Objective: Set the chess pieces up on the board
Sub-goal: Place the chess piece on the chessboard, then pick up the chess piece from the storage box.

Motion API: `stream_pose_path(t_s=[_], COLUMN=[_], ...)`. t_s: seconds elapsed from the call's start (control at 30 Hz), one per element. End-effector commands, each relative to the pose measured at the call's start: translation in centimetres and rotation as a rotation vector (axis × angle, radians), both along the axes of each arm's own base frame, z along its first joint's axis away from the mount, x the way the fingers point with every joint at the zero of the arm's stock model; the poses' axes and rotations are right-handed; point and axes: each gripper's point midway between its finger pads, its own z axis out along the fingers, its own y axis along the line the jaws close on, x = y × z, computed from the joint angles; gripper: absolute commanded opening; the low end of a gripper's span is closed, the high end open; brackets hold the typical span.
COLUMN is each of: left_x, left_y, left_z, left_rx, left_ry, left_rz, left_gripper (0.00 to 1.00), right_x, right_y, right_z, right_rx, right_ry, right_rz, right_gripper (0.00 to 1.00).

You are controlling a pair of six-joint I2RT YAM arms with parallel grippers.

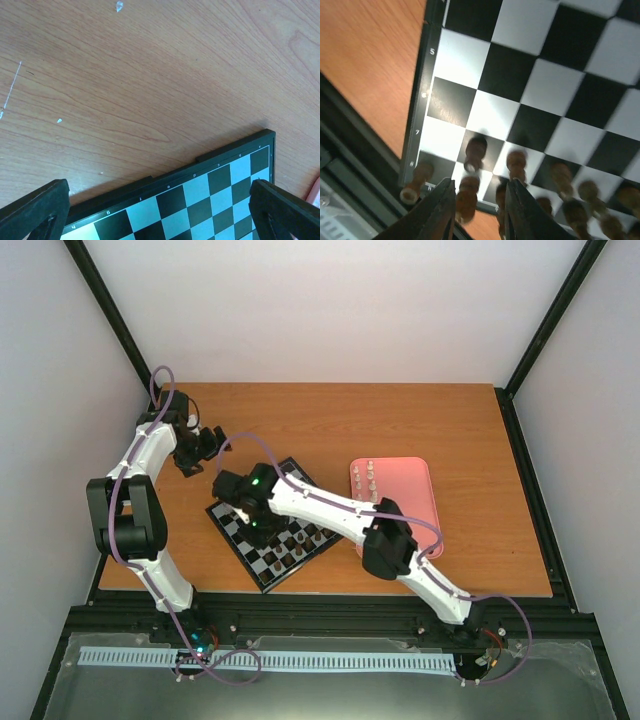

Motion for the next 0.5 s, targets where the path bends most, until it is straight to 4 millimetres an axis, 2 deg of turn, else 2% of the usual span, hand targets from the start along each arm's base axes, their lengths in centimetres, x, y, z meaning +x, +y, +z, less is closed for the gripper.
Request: stream_pose_path(t_s=[0.0,0.07,0.1,0.2,0.27,0.33,0.4,0.47], left_x=[0.1,0.3,0.3,0.5,0.4,0.3,0.2,0.1], left_y=[0.1,0.2,0.3,0.4,0.3,0.4,0.4,0.4], left_z=[1.7,2.0,2.2,2.8,3.1,3.3,3.6,3.7], left_rx=[0.023,0.031,0.034,0.041,0.037,0.04,0.045,0.045], left_ry=[-0.036,-0.04,-0.042,-0.051,-0.054,-0.053,-0.055,-0.06], left_rz=[-0.007,-0.008,-0.007,-0.006,-0.009,-0.011,-0.012,-0.012], left_gripper=[1.0,1.0,1.0,1.0,1.0,1.0,1.0,1.0], right_x=[3.1,5.1,6.6,9.4,10.5,10.7,10.1,8.7], right_y=[-1.7,-4.6,-6.7,-14.1,-19.1,-24.2,-28.9,-32.3], right_z=[8.1,8.9,9.0,8.0,7.0,5.8,4.0,2.3], right_rx=[0.107,0.07,0.045,-0.04,-0.055,-0.073,-0.116,-0.146], right_ry=[-0.153,-0.191,-0.209,-0.238,-0.219,-0.203,-0.183,-0.14], right_rz=[-0.085,-0.161,-0.217,-0.383,-0.508,-0.63,-0.729,-0.8], right_gripper=[0.31,0.33,0.34,0.35,0.36,0.36,0.37,0.38])
